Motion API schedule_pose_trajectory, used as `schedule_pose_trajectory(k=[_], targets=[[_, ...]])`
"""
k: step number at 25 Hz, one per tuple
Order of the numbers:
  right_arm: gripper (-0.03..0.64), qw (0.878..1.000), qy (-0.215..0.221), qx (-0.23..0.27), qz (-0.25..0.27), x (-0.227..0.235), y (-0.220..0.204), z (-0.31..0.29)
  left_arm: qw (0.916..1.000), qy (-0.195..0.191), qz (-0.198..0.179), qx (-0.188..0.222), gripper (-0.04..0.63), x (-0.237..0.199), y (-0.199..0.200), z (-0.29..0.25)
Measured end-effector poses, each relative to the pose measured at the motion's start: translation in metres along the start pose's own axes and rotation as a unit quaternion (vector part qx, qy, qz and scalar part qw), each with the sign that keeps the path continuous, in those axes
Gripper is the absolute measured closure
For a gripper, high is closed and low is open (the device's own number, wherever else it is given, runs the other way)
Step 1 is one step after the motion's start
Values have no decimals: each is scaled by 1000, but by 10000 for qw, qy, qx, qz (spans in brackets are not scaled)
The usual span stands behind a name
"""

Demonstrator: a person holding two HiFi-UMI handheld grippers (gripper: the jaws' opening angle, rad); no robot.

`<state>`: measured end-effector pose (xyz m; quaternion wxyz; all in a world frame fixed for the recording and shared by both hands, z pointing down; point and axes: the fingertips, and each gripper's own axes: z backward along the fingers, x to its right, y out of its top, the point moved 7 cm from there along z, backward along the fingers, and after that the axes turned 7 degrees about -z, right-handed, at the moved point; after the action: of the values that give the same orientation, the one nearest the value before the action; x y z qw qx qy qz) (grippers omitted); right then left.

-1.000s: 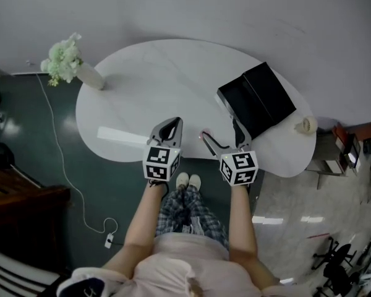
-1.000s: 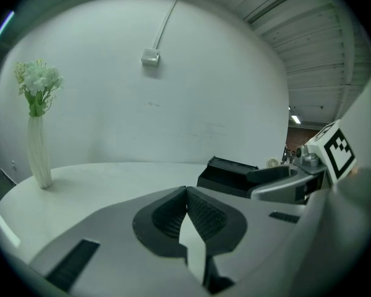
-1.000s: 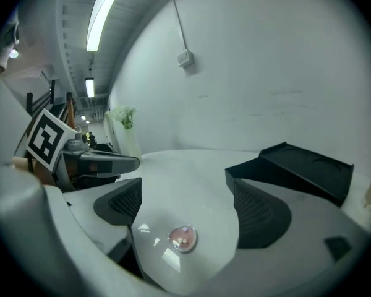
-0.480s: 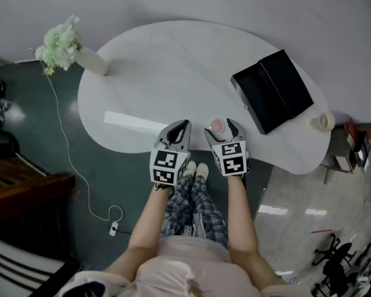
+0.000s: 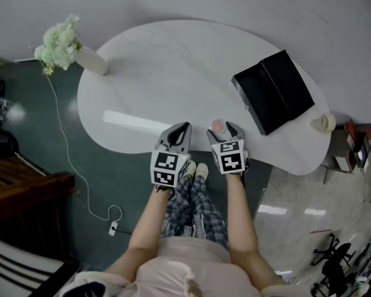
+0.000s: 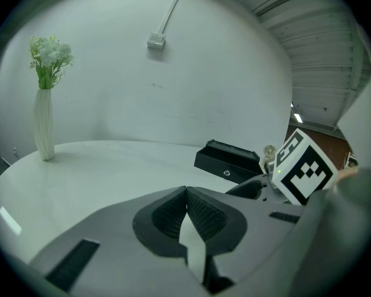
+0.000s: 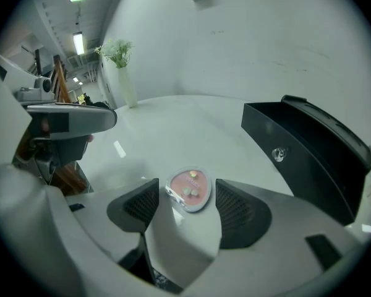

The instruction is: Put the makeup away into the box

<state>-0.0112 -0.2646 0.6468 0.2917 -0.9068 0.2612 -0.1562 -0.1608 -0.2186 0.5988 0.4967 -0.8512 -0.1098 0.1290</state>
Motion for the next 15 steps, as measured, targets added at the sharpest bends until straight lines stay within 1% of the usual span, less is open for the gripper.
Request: schedule_pose_trajectory(k=[4,7,10,15], targets=[[328,10000,-40,9,51,0,0,0,10000,3,2,2,569,-1,0,0],[373,10000,-38,28,83,-2,0,-1,10000,2,-10,5,569,-2,2,-1],[376,9999,-64,85,63,-2,1,2,10000,-13,-42,28,569,-2,5,-3],[376,9992,-100,377,-31,3,17,18,9999,-8,-110,126,569,-3,19,-6]])
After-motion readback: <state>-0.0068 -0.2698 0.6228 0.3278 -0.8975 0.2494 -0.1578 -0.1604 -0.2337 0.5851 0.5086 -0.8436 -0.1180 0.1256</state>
